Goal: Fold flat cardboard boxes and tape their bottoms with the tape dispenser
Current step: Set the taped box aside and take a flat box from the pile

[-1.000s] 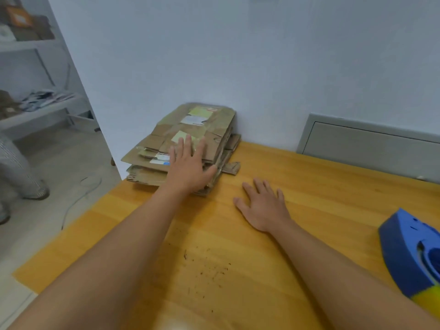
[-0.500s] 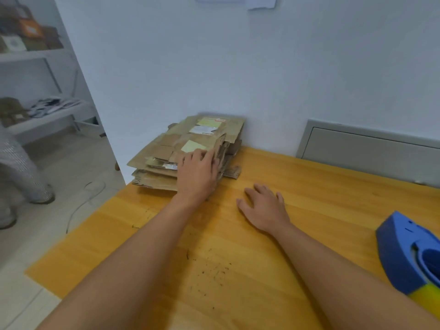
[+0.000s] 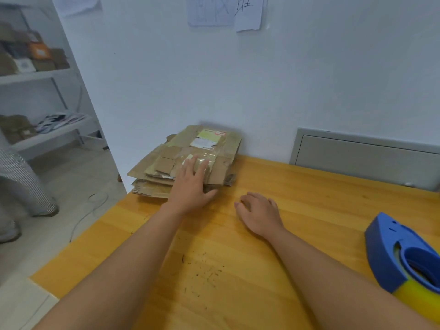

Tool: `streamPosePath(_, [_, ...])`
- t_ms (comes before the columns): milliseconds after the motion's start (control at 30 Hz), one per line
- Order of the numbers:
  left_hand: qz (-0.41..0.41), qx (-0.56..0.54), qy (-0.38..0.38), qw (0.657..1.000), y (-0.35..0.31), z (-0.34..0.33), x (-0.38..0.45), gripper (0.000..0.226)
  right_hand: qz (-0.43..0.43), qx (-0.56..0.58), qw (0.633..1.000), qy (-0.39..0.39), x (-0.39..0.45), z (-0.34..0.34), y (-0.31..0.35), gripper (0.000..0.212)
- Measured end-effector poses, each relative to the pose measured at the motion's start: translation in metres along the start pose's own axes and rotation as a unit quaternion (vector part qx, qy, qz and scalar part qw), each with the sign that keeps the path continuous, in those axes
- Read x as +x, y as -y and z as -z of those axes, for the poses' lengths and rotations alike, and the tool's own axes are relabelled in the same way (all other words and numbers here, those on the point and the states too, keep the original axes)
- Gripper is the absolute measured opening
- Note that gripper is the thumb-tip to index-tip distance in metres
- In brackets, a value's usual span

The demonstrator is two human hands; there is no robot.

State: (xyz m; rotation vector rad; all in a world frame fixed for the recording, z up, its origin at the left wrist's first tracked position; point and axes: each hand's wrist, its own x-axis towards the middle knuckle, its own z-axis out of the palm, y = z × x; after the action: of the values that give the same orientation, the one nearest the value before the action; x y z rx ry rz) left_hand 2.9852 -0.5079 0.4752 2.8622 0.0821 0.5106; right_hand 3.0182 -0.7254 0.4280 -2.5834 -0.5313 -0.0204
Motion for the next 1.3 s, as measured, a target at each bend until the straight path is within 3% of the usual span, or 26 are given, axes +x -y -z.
streamPosePath(67, [0.005,0.03,0.031,0.999,0.002,-0.002,0.003,0.084,-0.001,0.004,1.0,-0.002,0.002,-0.001,-0.001,0.051])
streamPosePath(133, [0.005,0.06,0.018,0.998,-0.002,-0.003,0.007,0.066,-0.003,0.008,1.0,-0.007,0.004,-0.002,-0.002,0.051])
streamPosePath(233, [0.009,0.033,-0.06,0.998,-0.011,0.002,0.009,0.049,-0.005,0.015,1.0,-0.016,0.005,-0.003,-0.003,0.051])
streamPosePath(333, [0.003,-0.036,-0.159,0.987,-0.017,0.015,0.009,0.042,-0.006,0.026,0.999,-0.019,0.005,-0.002,-0.002,0.051])
streamPosePath(433, [0.007,-0.087,-0.21,0.974,-0.02,0.03,0.005,0.039,-0.009,0.045,0.999,-0.025,0.004,0.0,0.0,0.05])
streamPosePath(600, [-0.01,-0.163,-0.279,0.946,-0.039,0.063,-0.012,0.04,-0.045,0.194,0.98,-0.025,0.0,0.014,0.001,0.049])
streamPosePath(767, [-0.033,-0.184,-0.343,0.921,-0.068,0.091,-0.029,0.036,-0.051,0.305,0.946,-0.094,-0.009,0.041,0.004,0.057])
streamPosePath(1000, [-0.044,-0.22,-0.344,0.912,-0.114,0.111,-0.058,0.019,-0.04,0.388,0.909,-0.15,-0.031,0.1,0.006,0.079])
streamPosePath(1167, [0.001,-0.281,-0.308,0.909,-0.146,0.1,-0.089,0.026,-0.051,0.439,0.869,-0.224,-0.062,0.138,-0.005,0.087])
streamPosePath(1300, [0.0,-0.309,-0.27,0.912,-0.156,0.075,-0.115,0.027,-0.048,0.48,0.852,-0.206,-0.094,0.152,-0.028,0.095])
